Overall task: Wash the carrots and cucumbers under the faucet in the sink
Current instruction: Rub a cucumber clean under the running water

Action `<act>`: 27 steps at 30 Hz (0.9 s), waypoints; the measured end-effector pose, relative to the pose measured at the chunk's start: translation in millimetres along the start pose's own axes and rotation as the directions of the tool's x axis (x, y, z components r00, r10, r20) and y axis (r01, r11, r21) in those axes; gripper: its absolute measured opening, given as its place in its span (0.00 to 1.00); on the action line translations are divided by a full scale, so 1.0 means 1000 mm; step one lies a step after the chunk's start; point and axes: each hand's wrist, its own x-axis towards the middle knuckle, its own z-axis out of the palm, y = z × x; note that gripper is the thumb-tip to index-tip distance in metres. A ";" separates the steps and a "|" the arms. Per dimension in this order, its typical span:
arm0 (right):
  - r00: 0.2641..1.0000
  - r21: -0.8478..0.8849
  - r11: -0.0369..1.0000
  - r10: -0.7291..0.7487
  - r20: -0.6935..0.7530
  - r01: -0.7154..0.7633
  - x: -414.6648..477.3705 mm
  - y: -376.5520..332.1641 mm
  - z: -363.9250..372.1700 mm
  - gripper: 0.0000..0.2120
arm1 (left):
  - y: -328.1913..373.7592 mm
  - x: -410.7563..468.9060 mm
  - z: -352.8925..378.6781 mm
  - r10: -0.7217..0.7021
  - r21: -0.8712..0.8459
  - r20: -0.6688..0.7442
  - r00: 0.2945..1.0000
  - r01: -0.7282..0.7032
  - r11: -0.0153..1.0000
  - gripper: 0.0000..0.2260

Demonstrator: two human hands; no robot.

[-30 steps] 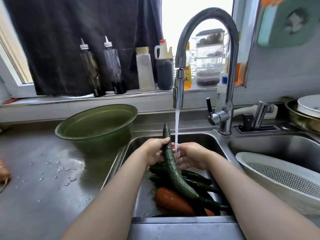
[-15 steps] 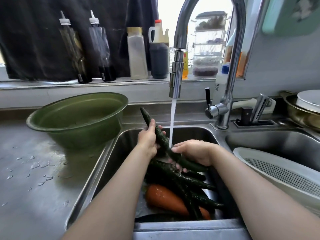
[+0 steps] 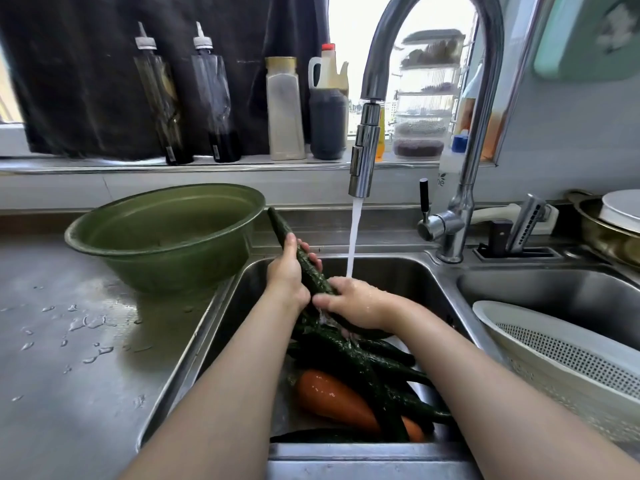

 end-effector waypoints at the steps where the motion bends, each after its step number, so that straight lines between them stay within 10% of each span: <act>1: 0.999 -0.091 0.996 0.012 0.034 -0.009 -0.001 0.002 -0.004 0.15 | 0.001 0.002 -0.001 0.031 -0.007 -0.024 0.999 -0.031 1.000 0.14; 7: 0.984 -0.346 0.938 -0.082 -0.156 0.023 -0.007 0.000 -0.008 0.16 | -0.005 0.001 -0.001 -0.039 0.088 0.130 0.991 0.028 0.996 0.12; 20: 0.986 0.179 0.981 -0.047 -0.157 0.076 -0.007 -0.010 -0.001 0.07 | -0.007 -0.002 0.004 -0.085 0.095 0.153 0.985 0.071 0.993 0.10; 27: 0.933 -0.306 0.952 -0.108 -0.344 -0.003 -0.003 -0.016 -0.006 0.15 | -0.008 -0.011 0.005 -0.236 0.130 0.221 0.946 0.211 0.969 0.19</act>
